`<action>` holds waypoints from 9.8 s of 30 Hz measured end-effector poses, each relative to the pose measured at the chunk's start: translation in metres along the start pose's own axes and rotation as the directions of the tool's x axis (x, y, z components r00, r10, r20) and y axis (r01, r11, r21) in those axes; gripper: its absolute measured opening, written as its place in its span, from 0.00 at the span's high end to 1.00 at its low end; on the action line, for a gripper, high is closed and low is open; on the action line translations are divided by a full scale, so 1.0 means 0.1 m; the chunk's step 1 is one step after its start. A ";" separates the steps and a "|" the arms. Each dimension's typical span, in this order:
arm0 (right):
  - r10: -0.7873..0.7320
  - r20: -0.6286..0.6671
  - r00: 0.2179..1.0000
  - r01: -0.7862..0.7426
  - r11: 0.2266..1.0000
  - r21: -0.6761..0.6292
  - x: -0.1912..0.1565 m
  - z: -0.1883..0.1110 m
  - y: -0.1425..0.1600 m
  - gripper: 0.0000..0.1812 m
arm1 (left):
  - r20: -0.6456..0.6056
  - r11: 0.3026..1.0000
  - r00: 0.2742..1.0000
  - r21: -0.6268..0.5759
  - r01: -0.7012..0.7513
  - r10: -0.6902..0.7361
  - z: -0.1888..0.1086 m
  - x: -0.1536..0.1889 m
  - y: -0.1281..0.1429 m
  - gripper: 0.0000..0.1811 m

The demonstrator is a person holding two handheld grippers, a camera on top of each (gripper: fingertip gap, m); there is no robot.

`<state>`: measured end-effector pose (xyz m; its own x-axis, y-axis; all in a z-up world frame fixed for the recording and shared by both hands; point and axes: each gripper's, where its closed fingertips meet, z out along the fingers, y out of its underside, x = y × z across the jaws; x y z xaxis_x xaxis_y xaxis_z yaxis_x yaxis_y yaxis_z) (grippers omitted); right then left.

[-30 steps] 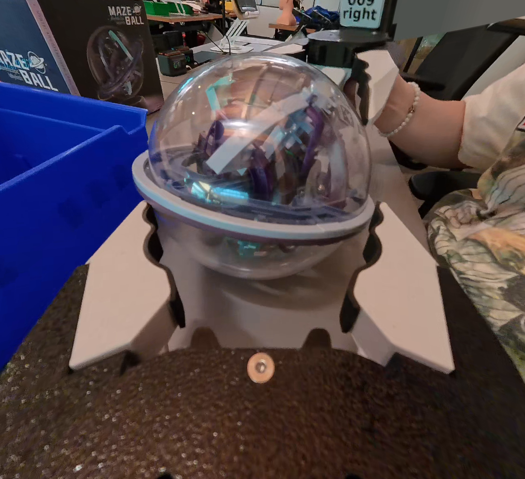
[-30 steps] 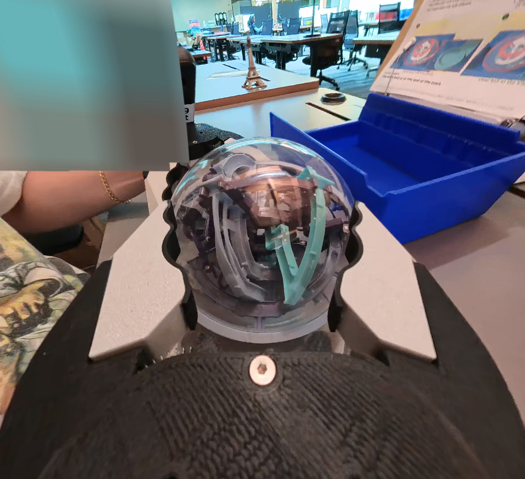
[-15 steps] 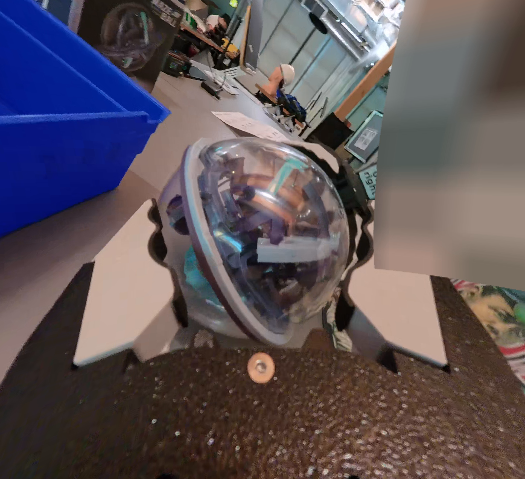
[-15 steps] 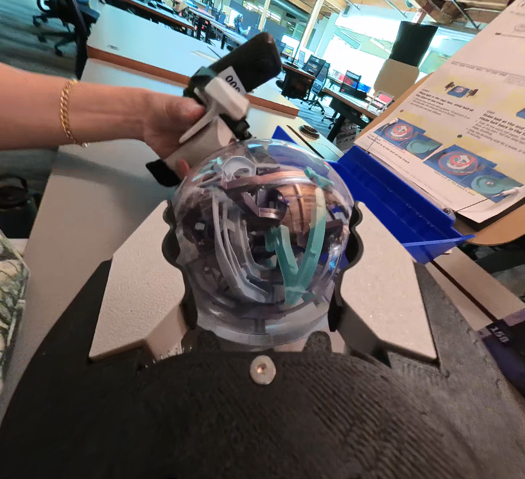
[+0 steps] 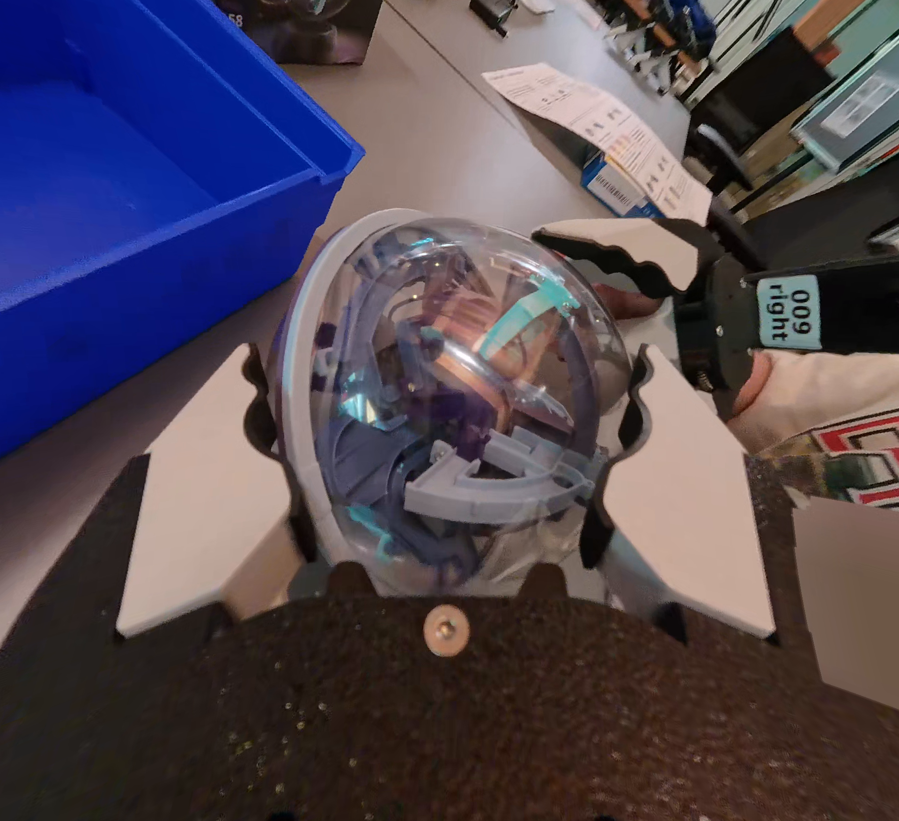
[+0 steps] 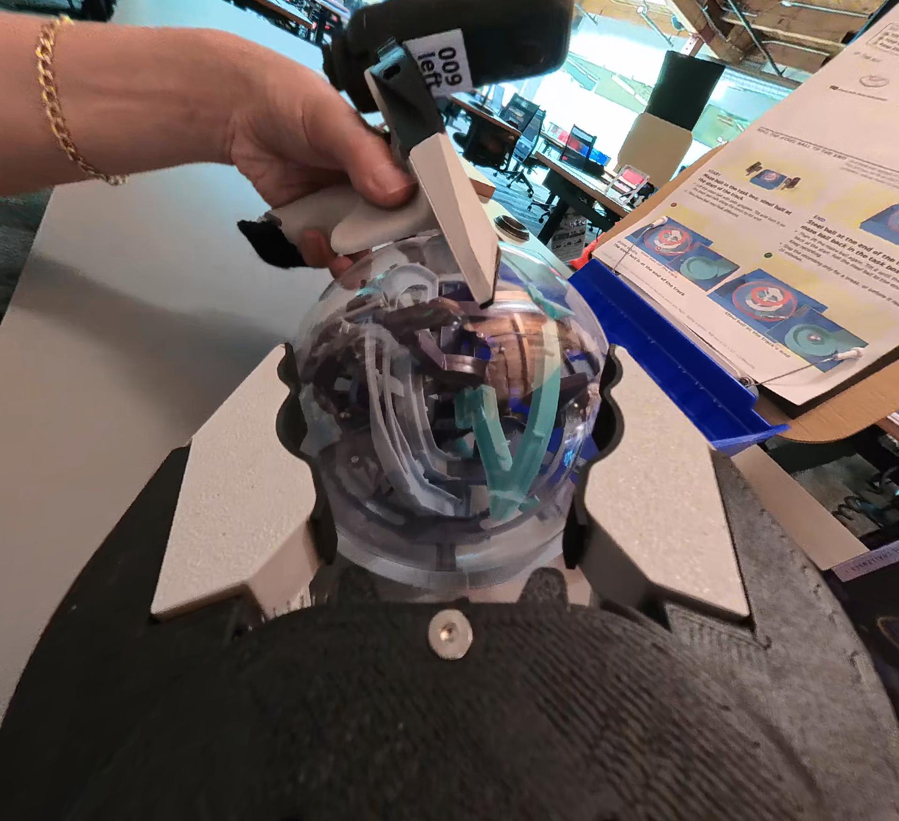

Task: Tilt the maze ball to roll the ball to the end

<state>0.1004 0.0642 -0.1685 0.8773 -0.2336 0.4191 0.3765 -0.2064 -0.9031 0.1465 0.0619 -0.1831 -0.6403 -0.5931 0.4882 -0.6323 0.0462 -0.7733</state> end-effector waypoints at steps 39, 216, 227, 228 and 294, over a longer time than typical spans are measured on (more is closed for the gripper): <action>0.305 0.173 0.936 -0.251 0.928 -0.276 0.08 0.04 0.29 0.22 | 0.082 0.968 0.971 -0.130 -0.213 0.225 -0.16 0.16 -0.02 0.29; -0.280 0.036 0.959 0.282 0.958 -0.061 -0.26 -0.49 0.51 0.23 | 0.294 0.563 0.515 -0.652 -0.508 0.805 0.03 0.67 0.54 0.20; -0.270 0.041 0.962 0.273 0.960 -0.067 -0.24 -0.50 0.54 0.23 | 0.296 0.550 0.503 -0.676 -0.490 0.812 0.06 0.68 0.53 0.20; -0.268 0.040 0.963 0.271 0.960 -0.068 -0.24 -0.50 0.54 0.23 | 0.294 0.549 0.505 -0.679 -0.488 0.812 0.06 0.68 0.53 0.20; -0.471 0.207 0.858 0.483 0.875 -0.011 -0.38 -0.26 0.06 0.13 | -0.091 0.551 0.722 -0.584 -0.596 0.686 0.06 0.46 0.57 0.13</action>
<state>0.0618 0.0466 -0.1873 0.6369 0.0940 0.7652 0.7502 -0.3041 -0.5871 0.0831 0.0326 -0.2071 -0.9356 -0.3238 -0.1408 -0.2213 0.8485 -0.4807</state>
